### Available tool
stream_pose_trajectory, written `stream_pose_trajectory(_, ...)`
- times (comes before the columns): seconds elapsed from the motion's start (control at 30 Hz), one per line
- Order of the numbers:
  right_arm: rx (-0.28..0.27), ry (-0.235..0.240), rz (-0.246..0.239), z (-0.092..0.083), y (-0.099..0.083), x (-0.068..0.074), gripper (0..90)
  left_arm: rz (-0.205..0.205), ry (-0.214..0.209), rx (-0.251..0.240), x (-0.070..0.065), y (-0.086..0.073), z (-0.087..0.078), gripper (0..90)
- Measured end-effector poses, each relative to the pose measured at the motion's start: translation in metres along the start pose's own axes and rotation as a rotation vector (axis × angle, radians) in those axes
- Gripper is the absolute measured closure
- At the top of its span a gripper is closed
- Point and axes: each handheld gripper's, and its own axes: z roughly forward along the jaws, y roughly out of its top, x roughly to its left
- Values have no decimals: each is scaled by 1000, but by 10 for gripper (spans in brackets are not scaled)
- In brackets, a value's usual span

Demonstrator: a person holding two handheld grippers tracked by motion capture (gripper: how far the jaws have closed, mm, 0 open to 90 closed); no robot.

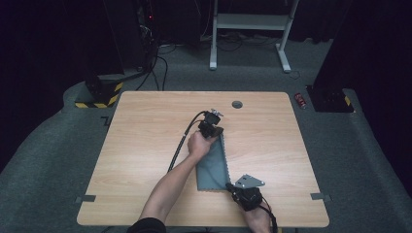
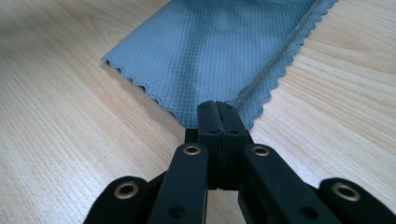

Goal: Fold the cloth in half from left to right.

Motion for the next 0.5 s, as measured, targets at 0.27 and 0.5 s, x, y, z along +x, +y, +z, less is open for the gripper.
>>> stream_pose_trajectory(0.27,4,-7,23,2,-1,-3,868,-21,53,-10,2,1,0,728)
stream_pose_trajectory(0.5,-36,-44,49,-4,4,-11,794,-43,105,-61,11,-9,-31,560)
